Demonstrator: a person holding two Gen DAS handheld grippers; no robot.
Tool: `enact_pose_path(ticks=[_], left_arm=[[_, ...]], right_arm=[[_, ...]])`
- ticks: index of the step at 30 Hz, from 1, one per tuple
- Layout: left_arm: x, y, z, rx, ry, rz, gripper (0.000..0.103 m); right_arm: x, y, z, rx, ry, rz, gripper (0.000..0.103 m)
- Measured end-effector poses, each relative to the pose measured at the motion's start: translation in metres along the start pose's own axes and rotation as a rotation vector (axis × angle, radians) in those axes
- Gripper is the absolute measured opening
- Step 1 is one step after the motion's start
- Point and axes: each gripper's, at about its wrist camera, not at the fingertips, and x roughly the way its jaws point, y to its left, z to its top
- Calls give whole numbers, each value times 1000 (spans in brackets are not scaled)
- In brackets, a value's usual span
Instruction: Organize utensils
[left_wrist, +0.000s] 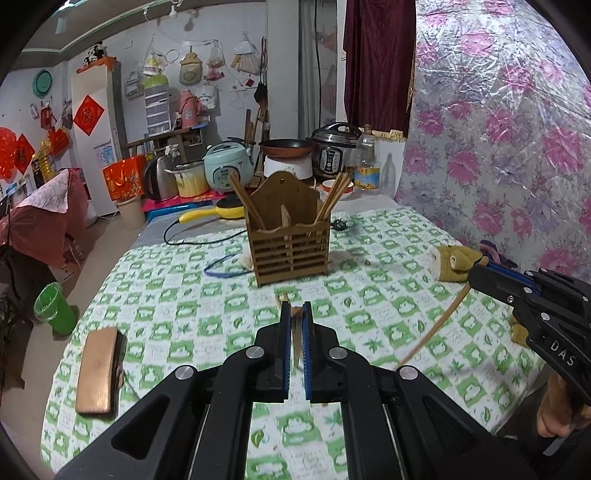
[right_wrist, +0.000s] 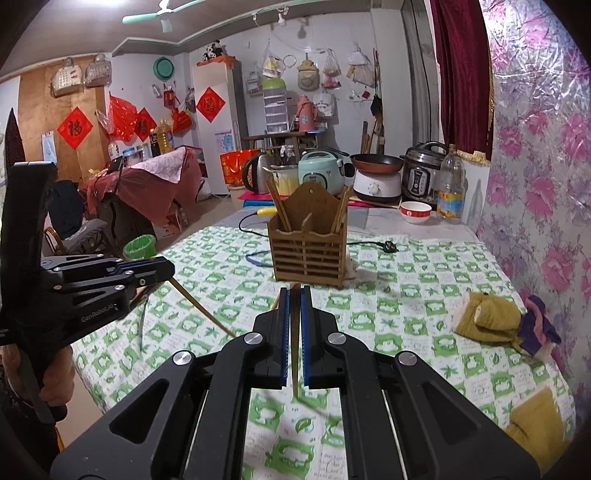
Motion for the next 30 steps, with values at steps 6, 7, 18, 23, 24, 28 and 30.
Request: enact_pose_path(ticks=[6,7,18,23,24,28,30], left_arm=[[14,12,35,-15,2,-18,6],[17,13,44,-14,1,-18,6],[45,25,142,-8,-43,-23,6],[56,38,189,-28,-82,-19,6],[60,40,199,-31,-88,-17,6],[79,46,218,-28,-91,-7,6],[97,49,220,-29,-75,-4,6]], right_arm=[[14,-10,31,14,-14,27,7],[18,-12,38,18,-17,34,7],[70,-22,117,24,-51,36,7],[95,-28,162,35,-87,21,7],[100,-31,173,39,-96,20,7],[124,-39,203,52,-127,10,7],[137,-41,209,54,-129,3,7]])
